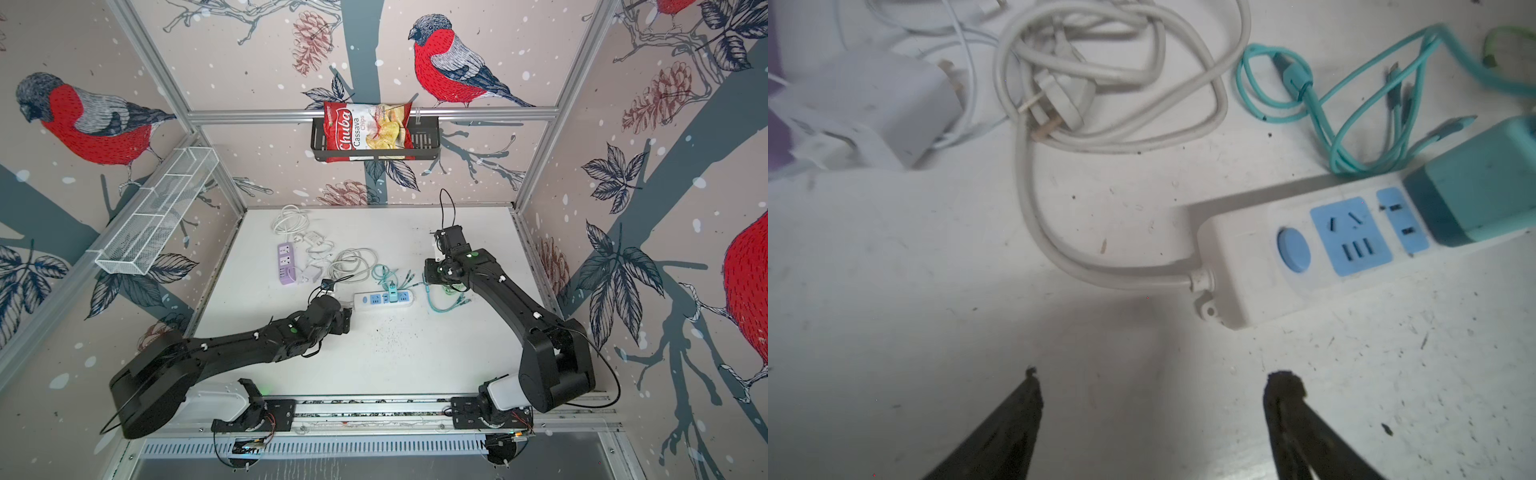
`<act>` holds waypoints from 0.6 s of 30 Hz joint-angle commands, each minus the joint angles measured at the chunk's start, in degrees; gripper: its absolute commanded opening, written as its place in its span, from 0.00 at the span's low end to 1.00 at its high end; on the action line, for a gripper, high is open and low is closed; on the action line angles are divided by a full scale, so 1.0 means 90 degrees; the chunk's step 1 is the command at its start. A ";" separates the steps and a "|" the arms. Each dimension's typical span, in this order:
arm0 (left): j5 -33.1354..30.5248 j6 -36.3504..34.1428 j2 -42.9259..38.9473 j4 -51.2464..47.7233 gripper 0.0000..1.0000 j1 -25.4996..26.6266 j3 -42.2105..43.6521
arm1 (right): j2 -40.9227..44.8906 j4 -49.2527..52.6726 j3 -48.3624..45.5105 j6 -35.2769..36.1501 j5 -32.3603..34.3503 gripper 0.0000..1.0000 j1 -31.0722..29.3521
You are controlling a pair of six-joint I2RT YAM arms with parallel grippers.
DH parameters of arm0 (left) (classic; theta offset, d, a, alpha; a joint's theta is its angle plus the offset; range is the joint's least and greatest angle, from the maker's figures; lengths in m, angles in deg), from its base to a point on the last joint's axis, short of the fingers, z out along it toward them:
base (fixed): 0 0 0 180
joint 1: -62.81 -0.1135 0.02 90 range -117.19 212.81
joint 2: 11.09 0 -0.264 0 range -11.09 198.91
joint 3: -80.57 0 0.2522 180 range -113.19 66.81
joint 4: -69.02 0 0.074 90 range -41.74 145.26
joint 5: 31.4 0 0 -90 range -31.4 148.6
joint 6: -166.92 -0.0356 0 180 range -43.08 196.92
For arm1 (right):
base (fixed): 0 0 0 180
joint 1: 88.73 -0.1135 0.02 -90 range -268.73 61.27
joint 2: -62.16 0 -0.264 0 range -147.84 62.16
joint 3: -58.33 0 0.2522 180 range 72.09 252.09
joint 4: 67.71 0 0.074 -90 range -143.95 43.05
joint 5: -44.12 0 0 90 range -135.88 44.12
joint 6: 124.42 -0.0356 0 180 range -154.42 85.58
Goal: Insert the plug
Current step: 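Carry the charger with the right gripper to the strip while the left nears it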
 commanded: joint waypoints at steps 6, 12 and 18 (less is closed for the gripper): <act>0.0546 0.0297 0.0504 0.0034 0.80 -0.0022 -0.0142 | -0.0040 -0.0098 0.0099 -0.0003 0.0099 0.04 0.0132; 0.0534 0.0284 0.0994 0.0136 0.80 -0.0170 -0.0321 | -0.0067 -0.0035 0.0086 0.0237 0.0012 0.04 0.0148; 0.0761 0.0200 0.1770 0.0481 0.75 -0.0616 -0.0671 | -0.0025 -0.0085 -0.0200 0.0282 -0.0056 0.04 0.0142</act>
